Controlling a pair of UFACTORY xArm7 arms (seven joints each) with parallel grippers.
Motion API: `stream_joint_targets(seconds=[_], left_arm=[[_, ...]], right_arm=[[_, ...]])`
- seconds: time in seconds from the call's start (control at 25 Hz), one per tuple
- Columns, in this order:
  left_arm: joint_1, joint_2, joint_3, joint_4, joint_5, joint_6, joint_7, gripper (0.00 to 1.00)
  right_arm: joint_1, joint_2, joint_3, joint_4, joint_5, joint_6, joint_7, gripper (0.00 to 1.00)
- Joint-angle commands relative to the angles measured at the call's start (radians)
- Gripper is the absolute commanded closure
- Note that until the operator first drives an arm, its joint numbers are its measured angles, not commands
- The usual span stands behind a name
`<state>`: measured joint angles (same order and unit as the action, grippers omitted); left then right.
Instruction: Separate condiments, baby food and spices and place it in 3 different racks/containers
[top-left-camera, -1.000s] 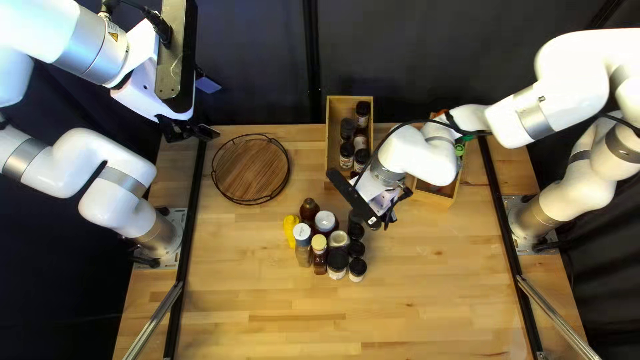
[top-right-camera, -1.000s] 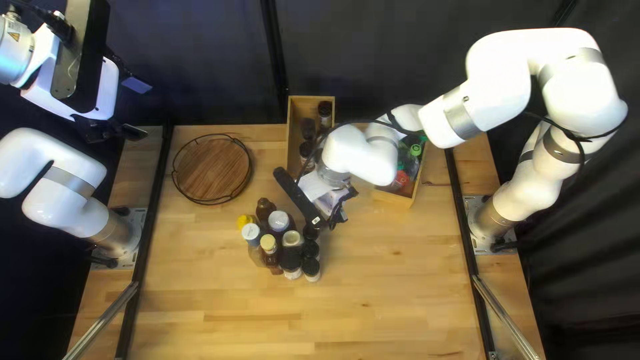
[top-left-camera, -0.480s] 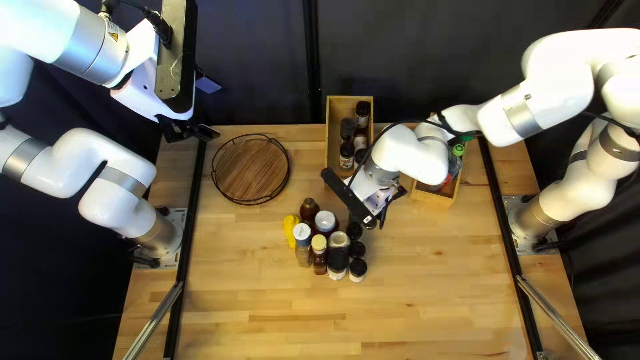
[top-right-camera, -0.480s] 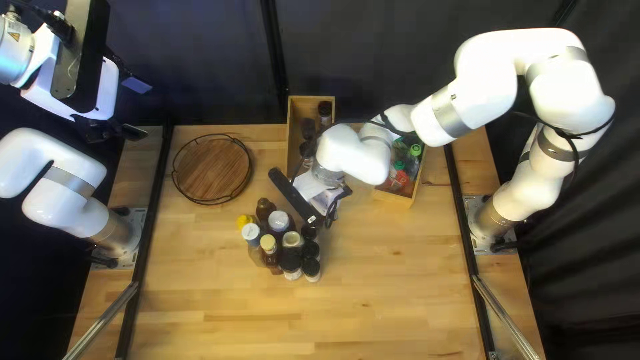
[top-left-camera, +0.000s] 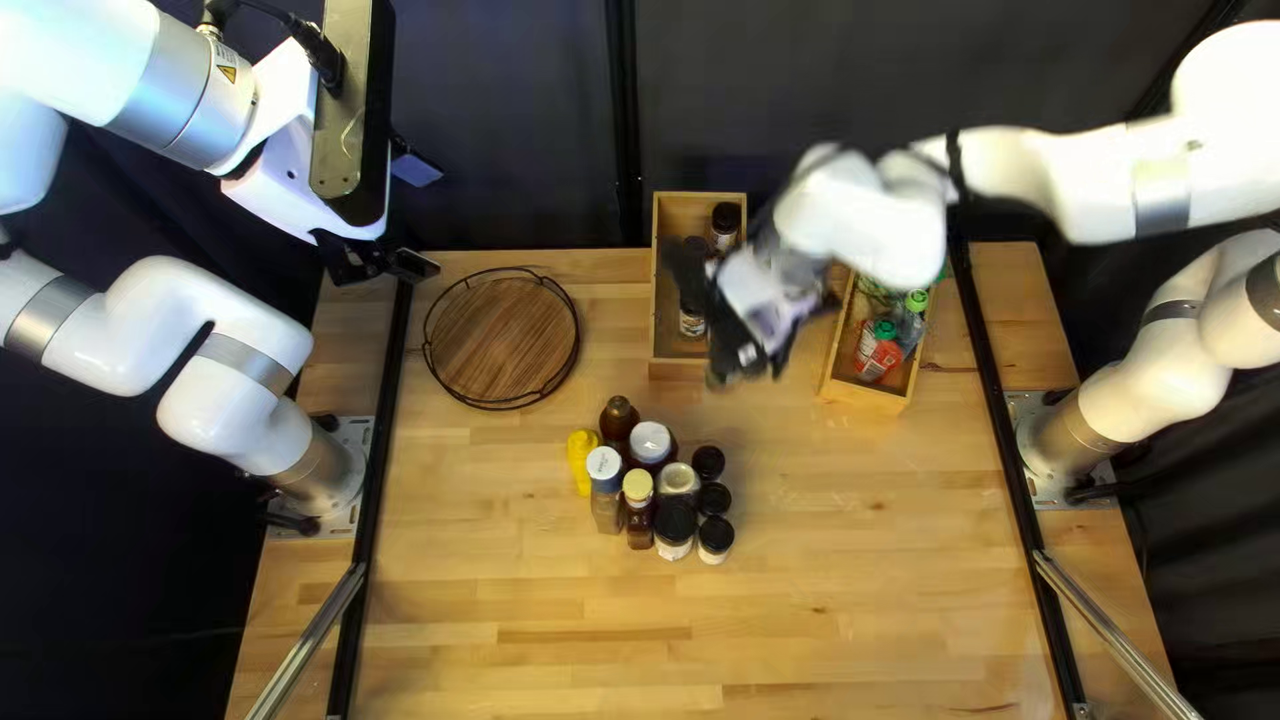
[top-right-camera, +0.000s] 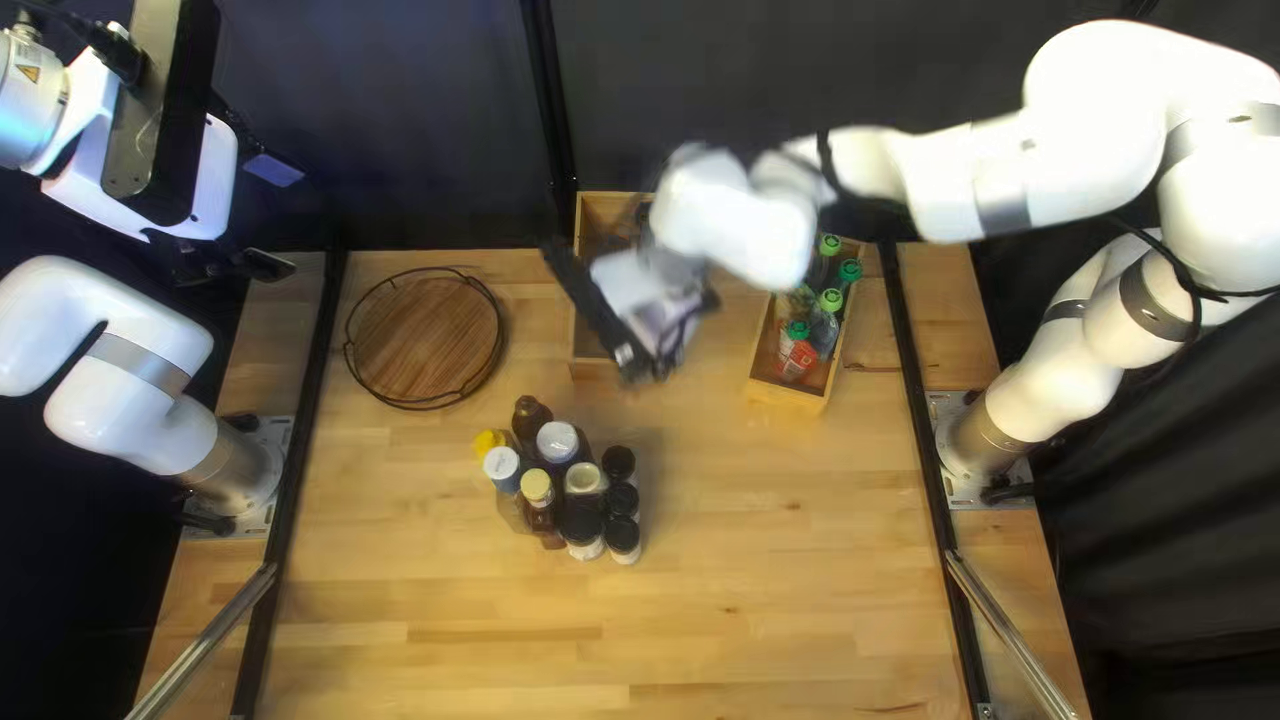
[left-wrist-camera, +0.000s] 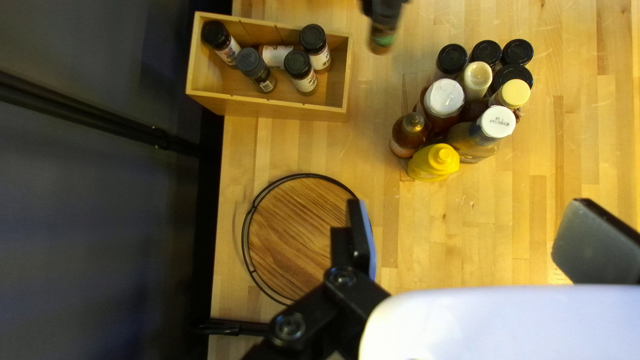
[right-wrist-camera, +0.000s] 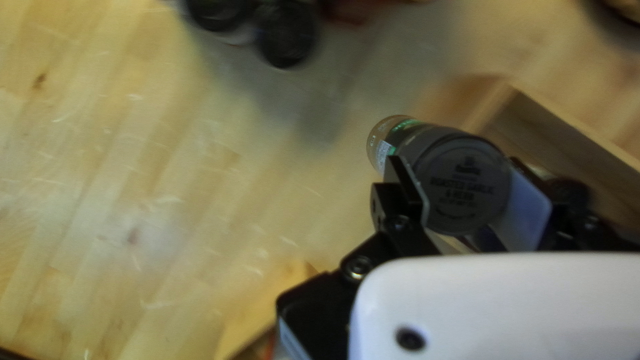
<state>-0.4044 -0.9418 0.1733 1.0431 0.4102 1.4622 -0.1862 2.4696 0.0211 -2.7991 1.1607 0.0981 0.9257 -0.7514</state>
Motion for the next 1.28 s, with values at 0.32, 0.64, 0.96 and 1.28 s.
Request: stream_joint_targets(seconds=[0.32, 0.64, 0.96, 1.28], left_arm=[[0.0, 0.0, 0.0, 0.0, 0.0, 0.0, 0.0, 0.0], [0.0, 0.0, 0.0, 0.0, 0.0, 0.0, 0.0, 0.0], [0.0, 0.0, 0.0, 0.0, 0.0, 0.0, 0.0, 0.0], [0.0, 0.0, 0.0, 0.0, 0.0, 0.0, 0.0, 0.0]], right_arm=[[0.002, -0.199, -0.083, 0.217, -0.227, -0.022, 0.406, 1.0], [0.0, -0.073, -0.099, 0.022, -0.276, -0.1, 0.57, 1.0], [-0.004, -0.023, -0.104, -0.101, -0.285, -0.178, 0.626, 1.0], [-0.011, -0.045, -0.111, -0.156, -0.298, -0.275, 0.631, 1.0]])
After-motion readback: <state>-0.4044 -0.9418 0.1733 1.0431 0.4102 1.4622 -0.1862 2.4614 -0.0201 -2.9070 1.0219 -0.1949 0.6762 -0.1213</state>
